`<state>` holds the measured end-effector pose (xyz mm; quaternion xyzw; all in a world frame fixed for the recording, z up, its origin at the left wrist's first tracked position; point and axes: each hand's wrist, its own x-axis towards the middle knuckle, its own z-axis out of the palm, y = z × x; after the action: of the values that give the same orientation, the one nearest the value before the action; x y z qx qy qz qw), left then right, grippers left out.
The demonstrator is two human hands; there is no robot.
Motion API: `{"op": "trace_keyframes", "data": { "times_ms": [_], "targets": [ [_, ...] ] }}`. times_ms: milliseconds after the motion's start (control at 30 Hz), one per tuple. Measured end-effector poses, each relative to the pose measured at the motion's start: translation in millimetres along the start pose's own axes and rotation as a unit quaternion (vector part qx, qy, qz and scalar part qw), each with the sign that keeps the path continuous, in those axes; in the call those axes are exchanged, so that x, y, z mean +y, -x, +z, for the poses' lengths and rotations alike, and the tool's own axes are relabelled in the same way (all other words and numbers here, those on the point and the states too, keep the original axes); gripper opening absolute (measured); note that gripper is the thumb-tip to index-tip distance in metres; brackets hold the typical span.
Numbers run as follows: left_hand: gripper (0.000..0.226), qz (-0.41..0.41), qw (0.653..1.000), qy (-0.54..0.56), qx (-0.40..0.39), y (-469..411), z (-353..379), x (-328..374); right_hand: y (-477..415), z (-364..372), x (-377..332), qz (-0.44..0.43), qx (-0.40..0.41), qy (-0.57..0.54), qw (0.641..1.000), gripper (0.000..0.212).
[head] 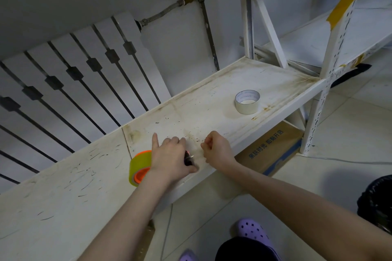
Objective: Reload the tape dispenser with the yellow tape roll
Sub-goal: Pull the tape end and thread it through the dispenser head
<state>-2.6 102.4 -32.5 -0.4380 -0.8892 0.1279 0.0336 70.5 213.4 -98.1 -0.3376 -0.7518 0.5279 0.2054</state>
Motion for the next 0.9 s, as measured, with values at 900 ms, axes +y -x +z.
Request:
{"op": "trace_keyframes", "data": {
  "times_ms": [900],
  "targets": [
    [0.058,-0.093,0.912,0.341,0.207,58,-33,-14,35,-49,-94,-0.213,-0.006,-0.039,0.976,0.01]
  ]
}}
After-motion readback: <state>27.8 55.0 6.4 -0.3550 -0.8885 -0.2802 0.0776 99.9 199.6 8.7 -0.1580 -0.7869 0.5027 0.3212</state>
